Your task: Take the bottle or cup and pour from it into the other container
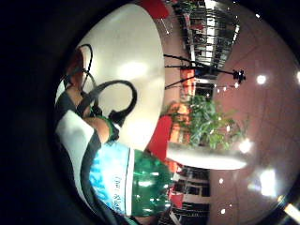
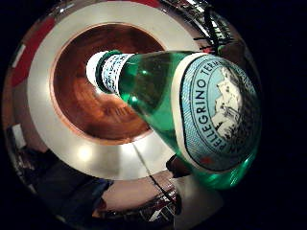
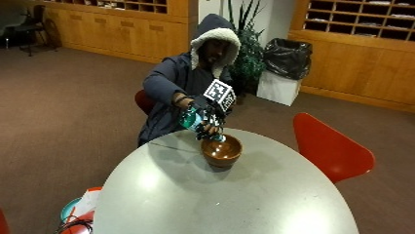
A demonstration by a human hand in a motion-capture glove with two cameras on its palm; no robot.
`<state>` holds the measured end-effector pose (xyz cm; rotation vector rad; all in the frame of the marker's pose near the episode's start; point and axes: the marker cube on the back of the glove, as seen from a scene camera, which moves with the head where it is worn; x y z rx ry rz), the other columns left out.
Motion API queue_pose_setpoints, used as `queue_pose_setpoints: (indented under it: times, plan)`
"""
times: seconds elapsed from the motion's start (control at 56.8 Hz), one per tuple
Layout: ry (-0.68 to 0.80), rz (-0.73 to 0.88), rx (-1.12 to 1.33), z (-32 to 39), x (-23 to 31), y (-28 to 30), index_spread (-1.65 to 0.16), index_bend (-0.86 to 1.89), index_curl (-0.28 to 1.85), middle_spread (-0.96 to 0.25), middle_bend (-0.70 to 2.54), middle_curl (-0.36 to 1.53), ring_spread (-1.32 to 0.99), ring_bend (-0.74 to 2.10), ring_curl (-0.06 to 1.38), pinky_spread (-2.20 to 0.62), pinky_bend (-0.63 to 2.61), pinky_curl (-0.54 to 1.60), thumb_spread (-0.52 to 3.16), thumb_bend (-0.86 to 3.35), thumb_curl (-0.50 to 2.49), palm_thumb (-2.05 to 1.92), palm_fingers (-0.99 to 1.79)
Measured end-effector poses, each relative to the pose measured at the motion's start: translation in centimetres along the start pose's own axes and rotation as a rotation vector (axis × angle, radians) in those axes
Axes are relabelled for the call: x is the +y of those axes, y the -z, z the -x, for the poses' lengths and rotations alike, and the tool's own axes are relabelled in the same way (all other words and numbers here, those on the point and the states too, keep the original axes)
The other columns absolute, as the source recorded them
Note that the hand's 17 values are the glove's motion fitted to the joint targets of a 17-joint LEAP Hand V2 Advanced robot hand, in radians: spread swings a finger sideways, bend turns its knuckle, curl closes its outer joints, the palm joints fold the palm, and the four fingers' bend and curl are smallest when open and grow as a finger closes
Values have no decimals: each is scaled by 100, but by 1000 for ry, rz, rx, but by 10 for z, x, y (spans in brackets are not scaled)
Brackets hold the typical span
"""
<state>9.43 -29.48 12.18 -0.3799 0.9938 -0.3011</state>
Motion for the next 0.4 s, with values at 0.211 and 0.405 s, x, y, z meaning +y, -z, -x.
queue_pose_setpoints:
  times: [0.211,0.405]
  plan:
    - [5,15,21,-3,1,-1,-27,14,35,-19,41,49,-18,68,43,-6,39,38,55,-4,57,87,123]
    - [-14,-8,-3,-11,2,-4,-27,14,35,-19,41,49,-18,68,43,-6,39,38,55,-4,57,87,123]
